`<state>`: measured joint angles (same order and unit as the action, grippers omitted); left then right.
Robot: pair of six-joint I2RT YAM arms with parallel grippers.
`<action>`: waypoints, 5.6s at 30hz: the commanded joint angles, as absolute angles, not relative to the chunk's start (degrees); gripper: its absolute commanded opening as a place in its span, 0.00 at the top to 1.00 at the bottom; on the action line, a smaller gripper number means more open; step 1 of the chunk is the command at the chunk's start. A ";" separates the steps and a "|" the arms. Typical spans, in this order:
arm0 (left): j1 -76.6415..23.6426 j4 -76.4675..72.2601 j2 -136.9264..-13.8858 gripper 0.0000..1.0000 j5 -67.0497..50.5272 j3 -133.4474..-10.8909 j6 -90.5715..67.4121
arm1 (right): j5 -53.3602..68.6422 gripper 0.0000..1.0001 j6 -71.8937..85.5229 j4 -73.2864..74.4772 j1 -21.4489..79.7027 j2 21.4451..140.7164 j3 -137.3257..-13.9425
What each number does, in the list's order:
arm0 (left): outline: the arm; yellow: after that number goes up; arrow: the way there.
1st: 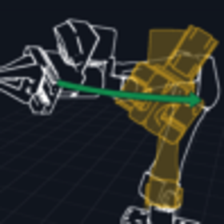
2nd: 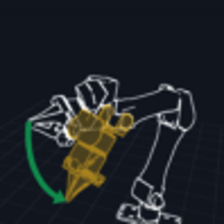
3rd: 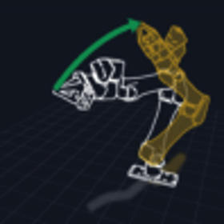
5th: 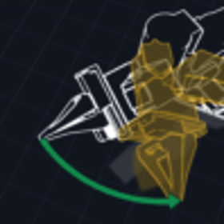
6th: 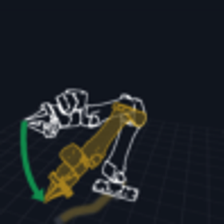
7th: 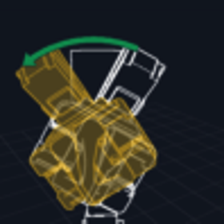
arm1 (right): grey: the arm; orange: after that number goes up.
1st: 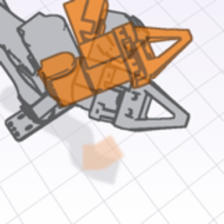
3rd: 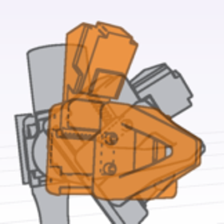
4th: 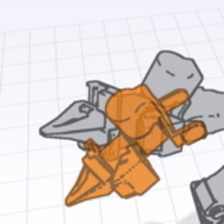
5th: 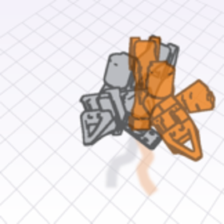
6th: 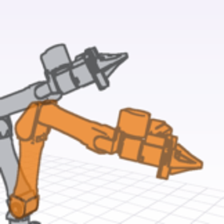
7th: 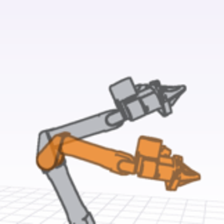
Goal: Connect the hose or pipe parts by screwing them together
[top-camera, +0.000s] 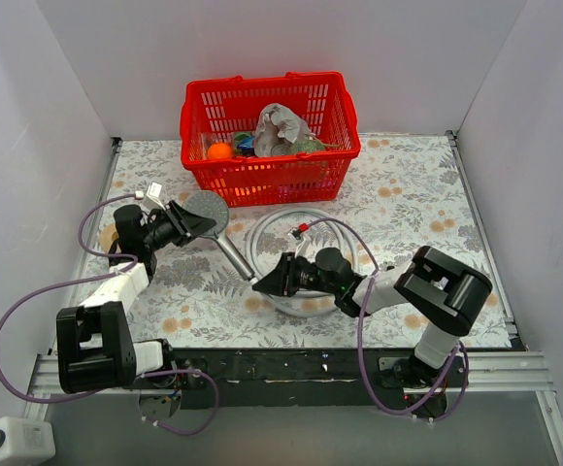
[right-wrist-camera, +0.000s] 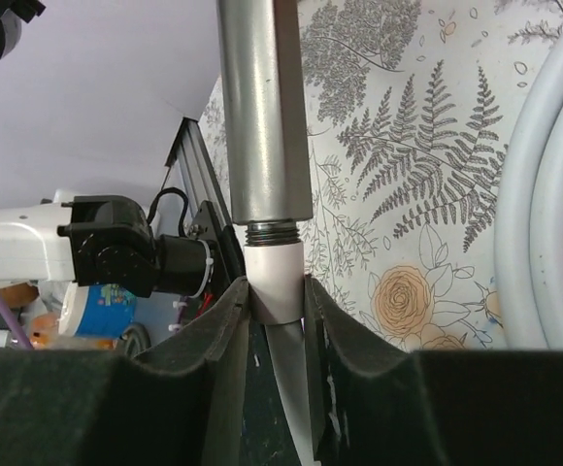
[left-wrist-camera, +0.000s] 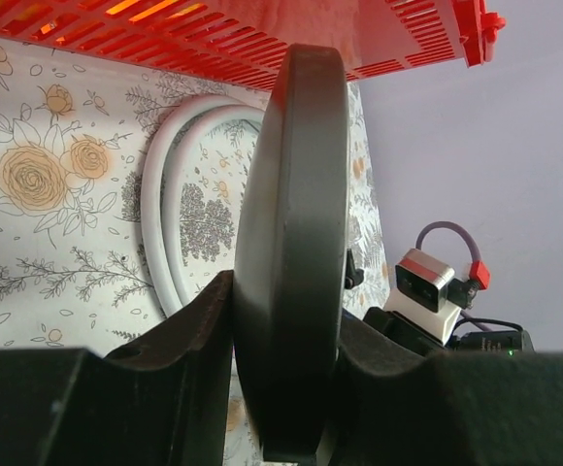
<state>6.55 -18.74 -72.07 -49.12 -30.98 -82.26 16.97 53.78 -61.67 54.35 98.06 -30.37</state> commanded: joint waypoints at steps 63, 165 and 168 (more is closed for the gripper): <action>8.88 2.64 -68.29 1.00 -45.88 -34.89 -77.87 | -19.60 0.74 14.24 10.11 73.21 97.47 -68.29; 8.88 0.35 -66.01 1.00 -48.78 -33.75 -80.95 | -14.11 0.99 14.68 16.03 73.40 98.99 -76.57; 8.88 0.35 -65.92 1.00 -49.57 -33.66 -81.21 | -1.30 0.99 15.37 6.72 69.44 95.20 -71.20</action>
<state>9.21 1.69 -67.81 -43.24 -32.38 -78.65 -18.83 14.96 21.30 73.87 101.73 -75.90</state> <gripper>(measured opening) 0.284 0.329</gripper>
